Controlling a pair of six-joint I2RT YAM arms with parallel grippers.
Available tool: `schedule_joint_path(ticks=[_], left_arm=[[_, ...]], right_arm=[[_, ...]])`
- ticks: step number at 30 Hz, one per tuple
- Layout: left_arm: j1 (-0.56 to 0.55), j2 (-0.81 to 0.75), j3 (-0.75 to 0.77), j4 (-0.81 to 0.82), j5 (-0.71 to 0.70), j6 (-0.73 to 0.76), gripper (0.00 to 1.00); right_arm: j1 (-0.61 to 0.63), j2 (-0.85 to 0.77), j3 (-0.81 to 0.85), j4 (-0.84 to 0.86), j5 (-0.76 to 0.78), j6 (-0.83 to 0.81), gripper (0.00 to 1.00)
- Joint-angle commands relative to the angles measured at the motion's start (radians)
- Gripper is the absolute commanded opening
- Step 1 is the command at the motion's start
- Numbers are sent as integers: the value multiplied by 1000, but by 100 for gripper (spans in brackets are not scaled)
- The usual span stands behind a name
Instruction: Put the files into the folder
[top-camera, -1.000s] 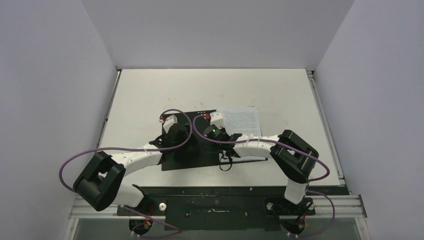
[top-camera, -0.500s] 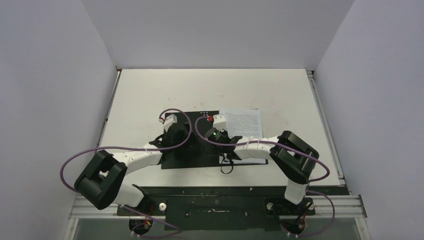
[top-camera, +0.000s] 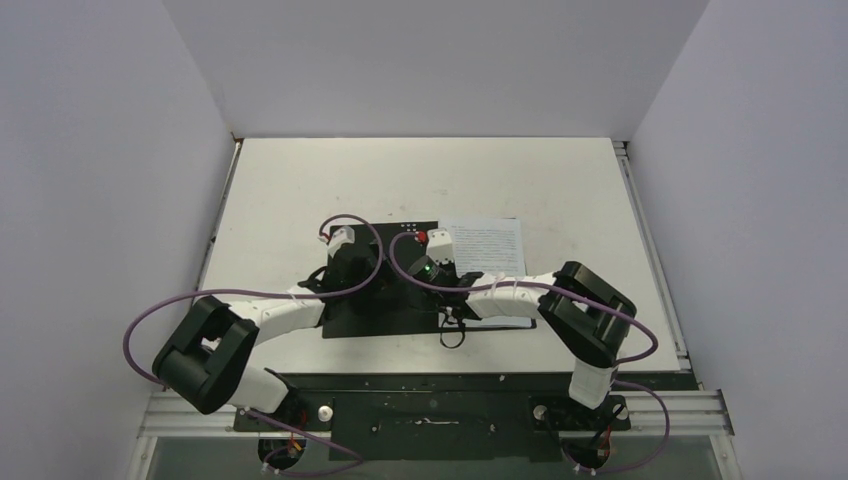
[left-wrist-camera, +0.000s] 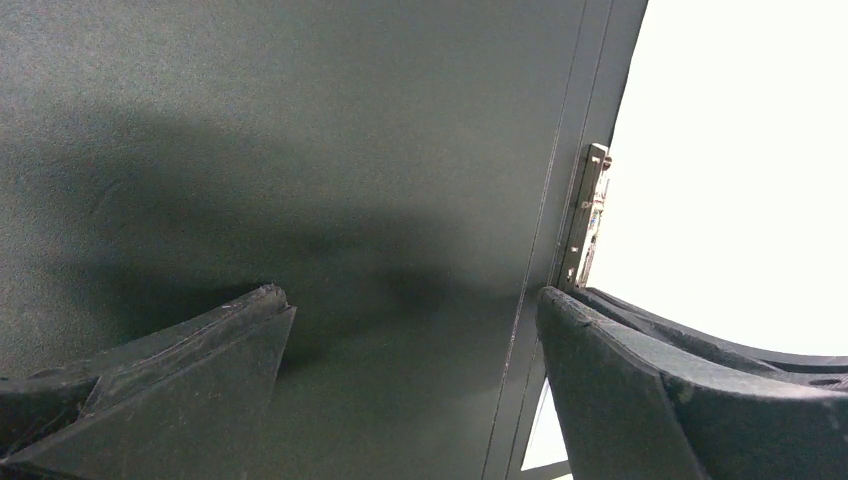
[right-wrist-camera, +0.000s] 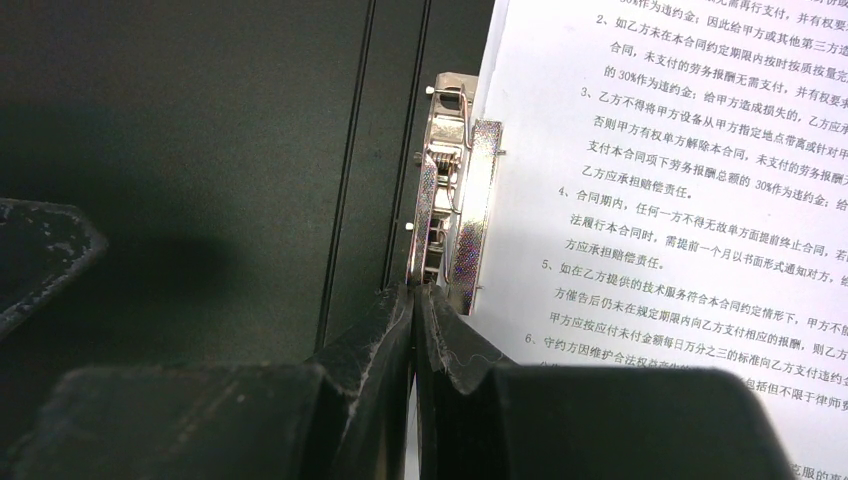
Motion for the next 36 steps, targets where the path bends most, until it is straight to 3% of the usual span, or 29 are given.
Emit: schedule_joint_path(ticks=[1,16,36], left_arm=[[-7,85,-105,-270,108,-4,97],[-9,-47,-127,-352,75,0,97],[-9,-52,-130,-353,70,-4,97]], right_arm=[[16,94,-69,-286,-334,68,5],[17,-17,51,-217,-342,107,5],[7,-102,165,-235,-305,93,8]])
